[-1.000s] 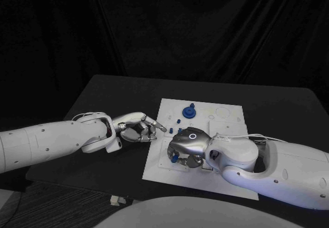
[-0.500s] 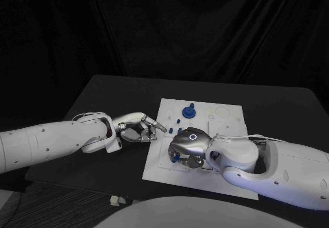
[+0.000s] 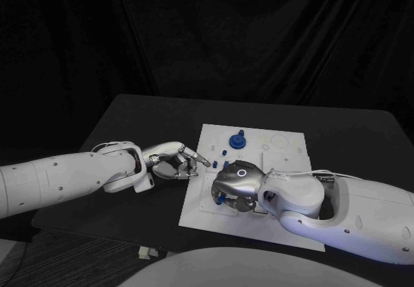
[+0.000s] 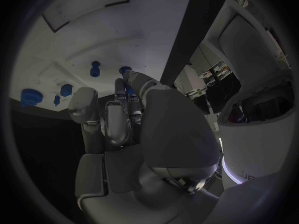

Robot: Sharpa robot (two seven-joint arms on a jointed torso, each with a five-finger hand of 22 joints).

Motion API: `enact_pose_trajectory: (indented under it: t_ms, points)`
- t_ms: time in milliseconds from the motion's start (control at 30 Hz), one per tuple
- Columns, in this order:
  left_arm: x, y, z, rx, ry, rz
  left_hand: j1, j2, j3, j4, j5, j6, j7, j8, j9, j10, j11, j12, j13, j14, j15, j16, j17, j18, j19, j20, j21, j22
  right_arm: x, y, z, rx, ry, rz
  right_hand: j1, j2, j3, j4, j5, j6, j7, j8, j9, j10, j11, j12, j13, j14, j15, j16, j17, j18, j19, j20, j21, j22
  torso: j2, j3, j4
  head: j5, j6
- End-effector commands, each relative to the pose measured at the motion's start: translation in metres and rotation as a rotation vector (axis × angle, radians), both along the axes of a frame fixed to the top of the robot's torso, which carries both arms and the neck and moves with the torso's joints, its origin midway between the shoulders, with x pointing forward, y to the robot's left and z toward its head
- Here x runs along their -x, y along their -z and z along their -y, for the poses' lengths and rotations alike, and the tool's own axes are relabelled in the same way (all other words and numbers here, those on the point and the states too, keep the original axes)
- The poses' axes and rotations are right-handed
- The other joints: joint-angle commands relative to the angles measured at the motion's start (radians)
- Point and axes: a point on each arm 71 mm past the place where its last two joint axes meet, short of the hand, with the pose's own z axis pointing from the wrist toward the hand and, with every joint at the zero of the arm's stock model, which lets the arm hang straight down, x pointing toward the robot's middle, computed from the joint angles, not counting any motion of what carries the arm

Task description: Assemble the parts on the task board

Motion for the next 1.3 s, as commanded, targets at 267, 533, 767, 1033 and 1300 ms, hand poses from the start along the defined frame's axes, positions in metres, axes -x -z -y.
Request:
enact_pose_trajectory:
  t_ms: [267,533,767,1033,1300]
  points:
    - [0.0007,-0.0005,0.0020,0.019,0.013,-0.009,0.002,-0.008,0.006,-0.002,0.007,-0.008,0.002,-0.005,-0.001,-0.002,0.000,-0.005,-0.001,-0.007,0.002,-0.006,-0.002,0.010,-0.007,-0.002,-0.006,0.042,-0.0006,0.0030,-0.0019,0.032,0.002,0.012,-0.033,0.011,0.003,-0.007,-0.058,-0.067,-0.016,-0.045,0.027,-0.035,0.005,0.014,0.011,-0.012,0.000,-0.014,-0.014,0.011,-0.016,0.003,-0.024,0.124,0.000,0.0000,0.0004,0.002,0.000]
    - [0.0007,-0.0003,0.0018,0.017,0.013,-0.011,0.002,-0.007,0.006,-0.002,0.007,-0.009,0.002,-0.005,-0.001,-0.002,0.000,-0.006,-0.002,-0.008,0.002,-0.006,-0.002,0.010,-0.007,-0.002,-0.006,0.042,-0.0012,0.0034,-0.0024,0.034,0.003,0.012,-0.045,0.008,0.010,-0.006,-0.073,-0.116,-0.029,-0.075,0.016,-0.058,0.011,0.019,0.017,-0.019,0.005,-0.020,-0.023,0.013,-0.024,0.006,-0.042,0.120,0.000,0.0000,0.0003,0.001,0.000]
    - [0.0006,-0.0001,0.0021,0.017,0.014,-0.013,0.002,-0.007,0.007,-0.003,0.008,-0.009,0.002,-0.005,-0.001,-0.002,0.000,-0.007,-0.003,-0.008,0.002,-0.006,-0.002,0.010,-0.008,-0.002,-0.005,0.042,-0.0014,0.0038,-0.0022,0.040,0.005,0.011,-0.049,0.005,0.012,-0.005,-0.085,-0.132,-0.035,-0.085,0.011,-0.067,0.012,0.021,0.019,-0.021,0.006,-0.022,-0.026,0.014,-0.026,0.008,-0.047,0.119,0.000,0.0000,0.0003,0.002,0.000]
    - [0.0005,0.0001,0.0022,0.016,0.014,-0.014,0.003,-0.007,0.007,-0.004,0.008,-0.009,0.003,-0.005,-0.001,-0.001,0.000,-0.008,-0.004,-0.008,0.002,-0.006,-0.002,0.010,-0.008,-0.002,-0.006,0.042,-0.0020,0.0041,-0.0005,0.043,0.011,0.011,-0.058,0.000,0.012,-0.002,-0.102,-0.148,-0.042,-0.096,0.005,-0.074,0.014,0.026,0.022,-0.026,0.008,-0.027,-0.033,0.016,-0.030,0.010,-0.057,0.117,0.000,0.0000,0.0003,0.001,0.000]
    - [0.0004,0.0003,0.0024,0.015,0.015,-0.016,0.003,-0.007,0.007,-0.004,0.008,-0.009,0.003,-0.005,-0.001,-0.001,0.000,-0.008,-0.004,-0.008,0.002,-0.006,-0.002,0.010,-0.008,-0.002,-0.006,0.042,-0.0025,0.0032,0.0023,0.032,0.019,0.016,-0.087,-0.021,-0.002,0.028,-0.184,-0.278,-0.086,-0.146,-0.044,-0.108,0.023,0.029,0.024,-0.038,0.017,-0.038,-0.051,0.019,-0.040,0.017,-0.087,0.111,0.000,0.0001,0.0002,0.001,0.000]
